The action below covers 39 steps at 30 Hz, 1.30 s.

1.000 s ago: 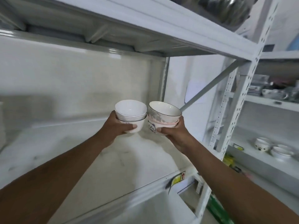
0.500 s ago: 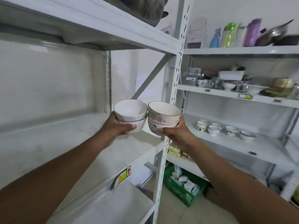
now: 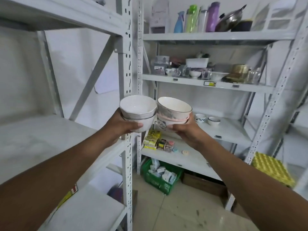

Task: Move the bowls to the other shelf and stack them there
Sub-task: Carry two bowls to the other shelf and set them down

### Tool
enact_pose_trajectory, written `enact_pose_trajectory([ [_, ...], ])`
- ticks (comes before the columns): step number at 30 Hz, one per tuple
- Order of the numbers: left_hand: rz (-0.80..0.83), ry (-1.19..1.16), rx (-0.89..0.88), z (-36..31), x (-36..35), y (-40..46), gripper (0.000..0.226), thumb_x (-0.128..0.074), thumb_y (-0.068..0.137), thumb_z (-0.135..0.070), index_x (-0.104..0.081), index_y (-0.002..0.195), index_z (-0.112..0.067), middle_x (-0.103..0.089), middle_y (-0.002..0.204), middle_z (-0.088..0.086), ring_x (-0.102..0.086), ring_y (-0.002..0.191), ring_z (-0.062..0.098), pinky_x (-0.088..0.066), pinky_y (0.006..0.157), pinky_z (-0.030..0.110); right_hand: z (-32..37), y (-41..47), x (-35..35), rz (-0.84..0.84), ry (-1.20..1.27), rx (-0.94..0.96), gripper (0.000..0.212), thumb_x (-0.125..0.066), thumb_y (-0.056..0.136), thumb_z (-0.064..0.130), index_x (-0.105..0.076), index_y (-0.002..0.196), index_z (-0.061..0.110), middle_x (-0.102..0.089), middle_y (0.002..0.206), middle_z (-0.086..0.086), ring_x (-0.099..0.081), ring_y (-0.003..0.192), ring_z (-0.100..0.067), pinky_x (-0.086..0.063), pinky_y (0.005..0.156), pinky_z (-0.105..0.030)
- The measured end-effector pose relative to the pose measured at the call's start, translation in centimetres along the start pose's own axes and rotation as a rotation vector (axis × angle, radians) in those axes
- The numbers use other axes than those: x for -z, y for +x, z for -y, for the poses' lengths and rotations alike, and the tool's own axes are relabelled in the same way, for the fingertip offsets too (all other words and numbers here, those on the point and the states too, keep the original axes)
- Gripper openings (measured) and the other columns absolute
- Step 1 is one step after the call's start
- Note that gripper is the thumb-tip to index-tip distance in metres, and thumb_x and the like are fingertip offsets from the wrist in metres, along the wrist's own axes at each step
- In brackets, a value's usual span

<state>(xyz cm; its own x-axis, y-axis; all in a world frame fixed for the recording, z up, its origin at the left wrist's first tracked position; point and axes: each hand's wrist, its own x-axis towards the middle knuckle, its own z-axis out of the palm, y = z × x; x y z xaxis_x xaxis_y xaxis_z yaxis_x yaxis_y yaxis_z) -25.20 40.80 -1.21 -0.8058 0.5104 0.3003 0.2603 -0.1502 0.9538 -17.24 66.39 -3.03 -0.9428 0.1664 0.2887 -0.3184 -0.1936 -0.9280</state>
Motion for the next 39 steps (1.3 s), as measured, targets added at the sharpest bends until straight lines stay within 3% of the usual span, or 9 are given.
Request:
enact_pose_trajectory([
  [2, 0.007, -0.044, 0.010, 0.5, -1.4, 1.1, 0.091, -0.088, 0.053, -0.012, -0.049, 0.135, -0.015, -0.068, 0.121, 0.008, -0.067, 0.108, 0.022, -0.058, 0.070, 0.033, 0.1, 0.3, 1.5, -0.012, 0.002, -0.008, 0.105, -0.084, 0.059, -0.017, -0.033, 0.146, 0.012, -0.058, 0.140, -0.019, -0.060, 0.127, -0.034, -0.058, 0.086, -0.042],
  [6, 0.017, -0.109, 0.025, 1.5, -4.0, 3.3, 0.091, -0.088, 0.046, -0.016, -0.052, 0.131, -0.015, -0.070, 0.117, 0.006, -0.068, 0.106, 0.021, -0.059, 0.076, 0.040, 0.1, 0.8, 4.6, -0.050, -0.009, -0.036, 0.116, -0.092, 0.051, -0.007, -0.032, 0.148, 0.015, -0.056, 0.142, -0.018, -0.057, 0.130, -0.034, -0.054, 0.097, -0.052],
  [12, 0.073, -0.173, 0.045, 2.5, -8.6, 6.7, 0.076, -0.086, 0.045, -0.016, -0.060, 0.117, -0.020, -0.075, 0.102, 0.001, -0.072, 0.094, 0.015, -0.059, 0.068, 0.033, 0.9, 1.2, 9.1, -0.067, -0.036, -0.012, 0.116, -0.093, 0.054, -0.006, -0.031, 0.150, 0.013, -0.054, 0.144, -0.020, -0.054, 0.133, -0.037, -0.047, 0.104, -0.059],
  [18, 0.083, -0.169, 0.041, 3.7, -12.7, 10.6, 0.090, -0.087, 0.049, -0.018, -0.053, 0.132, -0.013, -0.070, 0.117, 0.009, -0.070, 0.102, 0.021, -0.058, 0.072, 0.036, 1.7, 1.5, 14.0, -0.092, -0.024, 0.036, 0.100, -0.081, 0.062, -0.015, -0.035, 0.147, 0.010, -0.059, 0.139, -0.020, -0.058, 0.128, -0.035, -0.056, 0.092, -0.046],
  [25, 0.091, -0.179, 0.057, 5.7, -16.4, 15.7, 0.098, -0.092, 0.045, -0.018, -0.050, 0.133, -0.015, -0.067, 0.123, 0.011, -0.065, 0.112, 0.029, -0.058, 0.079, 0.045, 1.6, 1.9, 18.4, -0.172, -0.043, 0.060, 0.098, -0.078, 0.064, -0.019, -0.036, 0.147, 0.012, -0.058, 0.140, -0.020, -0.058, 0.129, -0.035, -0.057, 0.087, -0.044],
  [29, 0.101, -0.191, 0.040, 7.0, -18.3, 18.3, 0.097, -0.092, 0.046, -0.015, -0.049, 0.134, -0.015, -0.066, 0.124, 0.011, -0.065, 0.112, 0.028, -0.058, 0.071, 0.037, 1.5, 2.7, 21.0, -0.223, -0.046, 0.068, 0.105, -0.084, 0.060, -0.014, -0.034, 0.148, 0.013, -0.056, 0.141, -0.019, -0.055, 0.131, -0.036, -0.055, 0.094, -0.050],
  [33, 0.103, -0.224, 0.042, 8.7, -19.8, 21.4, 0.095, -0.092, 0.044, -0.013, -0.052, 0.131, -0.013, -0.067, 0.122, 0.011, -0.065, 0.112, 0.027, -0.058, 0.077, 0.042, 1.0, 4.2, 23.6, -0.311, -0.049, 0.063, 0.112, -0.091, 0.054, -0.007, -0.032, 0.148, 0.014, -0.053, 0.144, -0.019, -0.053, 0.133, -0.037, -0.052, 0.099, -0.056],
  [36, 0.131, -0.213, 0.039, 10.1, -20.4, 24.3, 0.093, -0.092, 0.043, -0.013, -0.054, 0.128, -0.013, -0.069, 0.119, 0.011, -0.066, 0.110, 0.029, -0.058, 0.077, 0.043, 0.5, 6.2, 25.6, -0.325, -0.097, 0.089, 0.104, -0.083, 0.061, -0.016, -0.033, 0.149, 0.010, -0.055, 0.141, -0.024, -0.053, 0.132, -0.043, -0.047, 0.100, -0.066],
  [39, 0.154, -0.218, 0.045, 11.5, -20.8, 27.6, 0.089, -0.091, 0.046, -0.010, -0.054, 0.126, -0.017, -0.069, 0.118, 0.008, -0.067, 0.108, 0.025, -0.058, 0.080, 0.045, 0.0, 8.3, 27.0, -0.366, -0.121, 0.086, 0.100, -0.077, 0.063, -0.022, -0.034, 0.148, 0.010, -0.055, 0.140, -0.025, -0.055, 0.130, -0.043, -0.049, 0.098, -0.065],
])
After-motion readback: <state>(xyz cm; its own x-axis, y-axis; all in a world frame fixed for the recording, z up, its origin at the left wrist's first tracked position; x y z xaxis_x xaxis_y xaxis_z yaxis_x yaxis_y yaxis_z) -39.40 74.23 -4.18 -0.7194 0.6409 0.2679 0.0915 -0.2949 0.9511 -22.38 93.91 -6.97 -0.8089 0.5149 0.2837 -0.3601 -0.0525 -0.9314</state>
